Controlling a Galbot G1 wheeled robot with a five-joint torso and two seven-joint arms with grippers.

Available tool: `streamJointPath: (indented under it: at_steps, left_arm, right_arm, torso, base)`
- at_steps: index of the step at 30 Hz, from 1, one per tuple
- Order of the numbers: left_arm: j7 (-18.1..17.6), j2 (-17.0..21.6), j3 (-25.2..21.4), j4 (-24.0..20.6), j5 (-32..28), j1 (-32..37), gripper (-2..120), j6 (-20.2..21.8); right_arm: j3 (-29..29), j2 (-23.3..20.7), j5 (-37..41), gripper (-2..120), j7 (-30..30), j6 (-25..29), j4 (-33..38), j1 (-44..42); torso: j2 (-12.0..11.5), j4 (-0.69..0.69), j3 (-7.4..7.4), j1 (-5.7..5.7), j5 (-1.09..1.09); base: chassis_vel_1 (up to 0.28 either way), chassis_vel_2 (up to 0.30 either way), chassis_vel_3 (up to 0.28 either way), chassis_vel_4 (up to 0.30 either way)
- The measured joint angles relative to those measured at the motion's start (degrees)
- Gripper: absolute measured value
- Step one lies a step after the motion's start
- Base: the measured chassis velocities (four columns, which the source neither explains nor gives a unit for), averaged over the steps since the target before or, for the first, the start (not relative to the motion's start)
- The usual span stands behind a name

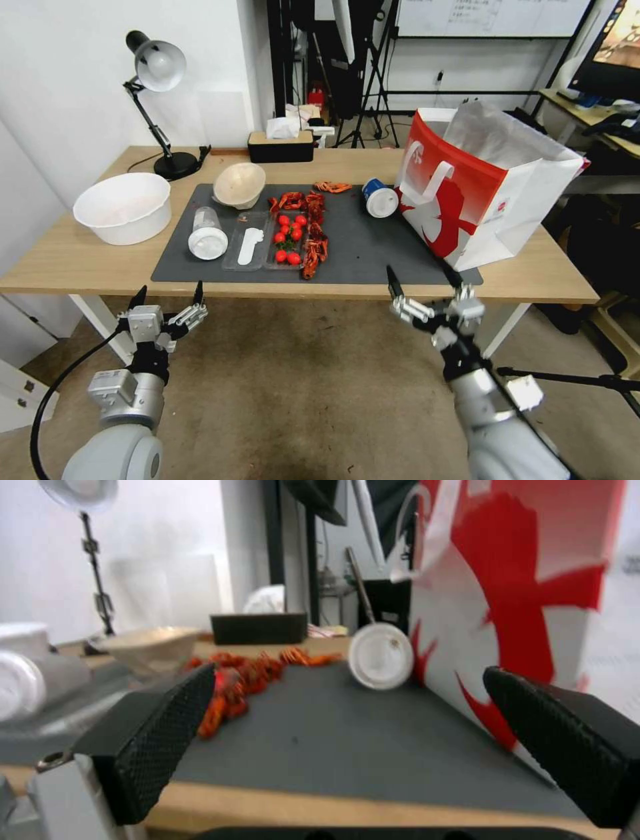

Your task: Pick up the trash from the table and place it into the takeout bag.

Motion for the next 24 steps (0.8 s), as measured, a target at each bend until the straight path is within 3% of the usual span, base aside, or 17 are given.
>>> streamJointPath:
  at_steps: [10,24]
  left_arm:
    - [0.0,0.2,0.1,0.5,-0.2,-0.2,100,0.0]
    - [0.0,0.1,-0.2,1.1,-0.3,-0.4,100,-0.4]
  right_arm:
    - [-1.1,3.8,-5.7,100,2.8,3.9,-6.8,-4.4]
    - [-1.9,4.1,-5.8,100,3.4,3.8,-9.8,-3.6]
  torso:
    - [0.0,0.02,0.01,0.0,0.01]
    - [0.0,0.01,0.01,0.0,0.01]
  base:
    - [0.0,0.0,0.0,0.0]
    - [0.0,0.0,0.0,0.0]
